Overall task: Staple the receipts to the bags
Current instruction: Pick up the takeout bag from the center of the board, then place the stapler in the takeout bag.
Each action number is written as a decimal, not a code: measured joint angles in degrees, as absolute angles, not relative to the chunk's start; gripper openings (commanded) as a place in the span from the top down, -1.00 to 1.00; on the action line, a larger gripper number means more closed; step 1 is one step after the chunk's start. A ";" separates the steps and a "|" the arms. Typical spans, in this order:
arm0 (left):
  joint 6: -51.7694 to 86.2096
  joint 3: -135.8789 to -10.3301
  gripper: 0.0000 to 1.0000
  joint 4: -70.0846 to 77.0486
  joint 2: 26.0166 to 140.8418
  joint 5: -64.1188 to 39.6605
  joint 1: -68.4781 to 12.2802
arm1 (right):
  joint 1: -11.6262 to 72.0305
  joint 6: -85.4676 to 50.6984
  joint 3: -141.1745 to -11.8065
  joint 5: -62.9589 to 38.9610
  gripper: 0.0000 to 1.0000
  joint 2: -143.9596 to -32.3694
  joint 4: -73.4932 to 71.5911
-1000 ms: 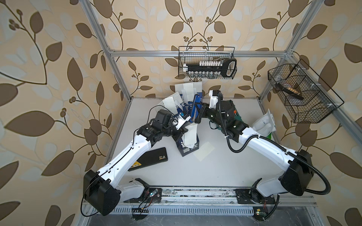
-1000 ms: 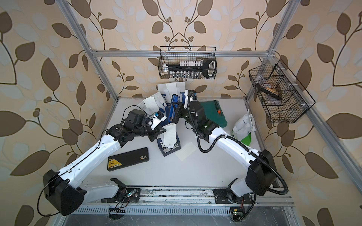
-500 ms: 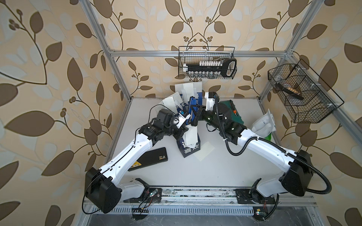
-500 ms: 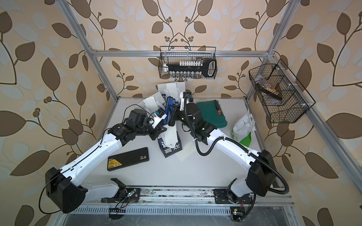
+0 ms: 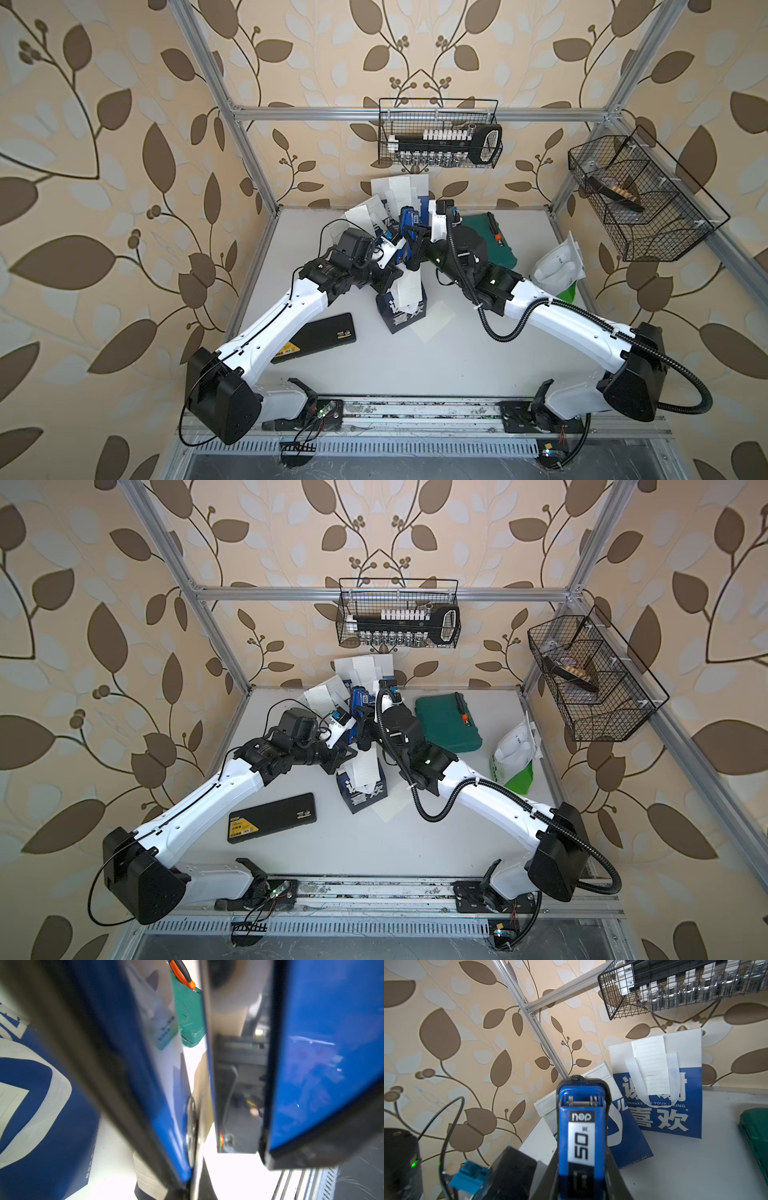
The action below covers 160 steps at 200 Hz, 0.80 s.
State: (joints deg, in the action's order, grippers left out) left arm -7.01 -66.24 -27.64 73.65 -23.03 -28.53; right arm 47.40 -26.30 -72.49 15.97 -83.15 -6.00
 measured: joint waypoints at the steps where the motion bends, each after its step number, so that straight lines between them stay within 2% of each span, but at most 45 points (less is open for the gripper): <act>1: -7.01 -66.24 1.00 -27.64 73.65 -23.07 -28.53 | 47.42 -26.26 -72.49 16.08 1.00 -83.15 -5.96; 160: -3.88 -66.94 1.00 -26.76 72.88 -26.89 -28.40 | 49.30 -20.67 -72.47 20.67 1.00 -82.11 -3.44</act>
State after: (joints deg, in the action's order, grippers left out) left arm -3.88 -66.94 -26.76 72.88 -26.89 -28.40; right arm 49.30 -20.67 -72.47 20.67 -82.11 -3.44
